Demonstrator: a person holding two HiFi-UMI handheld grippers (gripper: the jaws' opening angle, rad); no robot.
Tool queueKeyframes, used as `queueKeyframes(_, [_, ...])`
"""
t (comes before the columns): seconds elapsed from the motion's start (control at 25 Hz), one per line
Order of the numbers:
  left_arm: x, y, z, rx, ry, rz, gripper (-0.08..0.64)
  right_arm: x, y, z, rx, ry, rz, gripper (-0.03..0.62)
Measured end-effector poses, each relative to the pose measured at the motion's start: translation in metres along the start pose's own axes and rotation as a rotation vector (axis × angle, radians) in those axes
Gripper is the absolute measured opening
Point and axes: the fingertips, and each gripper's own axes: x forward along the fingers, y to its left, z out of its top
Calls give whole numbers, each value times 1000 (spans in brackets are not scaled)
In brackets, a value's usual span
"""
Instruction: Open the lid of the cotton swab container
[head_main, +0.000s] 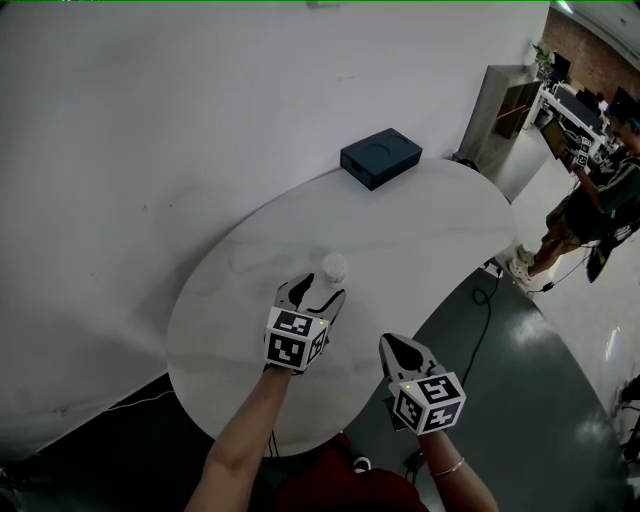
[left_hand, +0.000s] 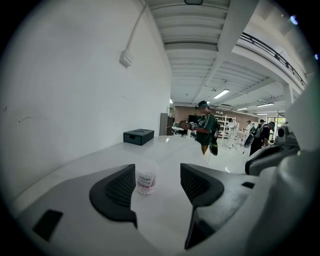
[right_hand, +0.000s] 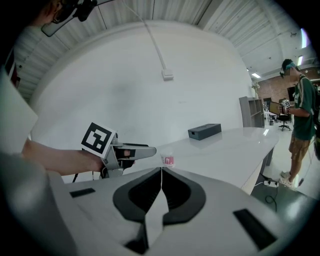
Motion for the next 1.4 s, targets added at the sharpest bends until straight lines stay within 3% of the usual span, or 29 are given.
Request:
queueKeyframes(0.84, [69, 25, -31, -12, 73, -29, 275, 41, -26, -2, 33, 47, -61, 17])
queueKeyframes(1.4, [87, 28, -45, 23, 123, -54, 275, 53, -29, -9, 44, 73, -65, 17])
